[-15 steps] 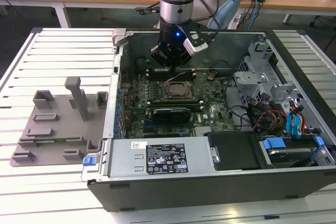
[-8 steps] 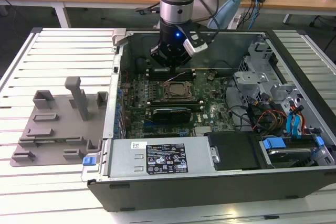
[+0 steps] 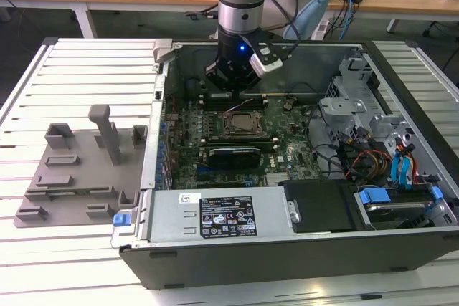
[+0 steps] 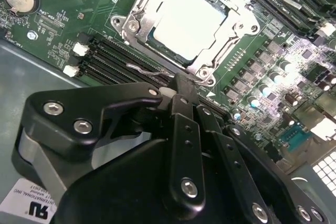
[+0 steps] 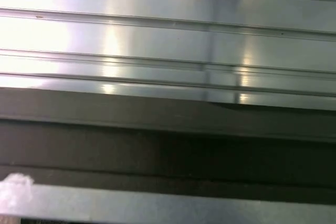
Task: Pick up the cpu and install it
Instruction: 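Install the first cpu locking lever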
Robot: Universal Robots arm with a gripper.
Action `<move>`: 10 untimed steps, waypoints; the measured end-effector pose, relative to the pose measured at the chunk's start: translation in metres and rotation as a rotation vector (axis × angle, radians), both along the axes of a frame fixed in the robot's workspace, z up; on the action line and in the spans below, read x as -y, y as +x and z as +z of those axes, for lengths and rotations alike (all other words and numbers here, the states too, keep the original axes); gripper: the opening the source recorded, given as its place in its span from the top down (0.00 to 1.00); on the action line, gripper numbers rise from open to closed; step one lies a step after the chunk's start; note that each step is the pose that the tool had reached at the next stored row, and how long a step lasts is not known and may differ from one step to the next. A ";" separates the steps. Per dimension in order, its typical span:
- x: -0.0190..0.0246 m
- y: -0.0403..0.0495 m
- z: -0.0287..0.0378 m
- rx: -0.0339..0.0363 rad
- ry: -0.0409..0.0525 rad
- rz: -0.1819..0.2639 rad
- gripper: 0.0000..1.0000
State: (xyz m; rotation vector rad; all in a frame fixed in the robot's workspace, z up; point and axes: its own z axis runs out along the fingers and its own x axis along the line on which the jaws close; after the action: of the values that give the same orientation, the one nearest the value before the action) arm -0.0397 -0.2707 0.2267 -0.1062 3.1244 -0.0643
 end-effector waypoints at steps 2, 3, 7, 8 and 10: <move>0.0000 0.0004 -0.0030 0.0001 0.0000 0.000 0.89; 0.0000 0.0006 -0.0037 0.0000 0.0000 0.000 0.89; 0.0000 0.0040 -0.0079 0.0000 -0.0001 0.000 0.89; 0.0000 0.0045 -0.0090 -0.0001 -0.0002 0.000 0.89; 0.0000 0.0054 -0.0102 -0.0001 -0.0006 0.000 0.89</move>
State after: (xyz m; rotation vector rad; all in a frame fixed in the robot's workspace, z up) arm -0.0343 -0.2707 0.2165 -0.1064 3.1244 -0.0652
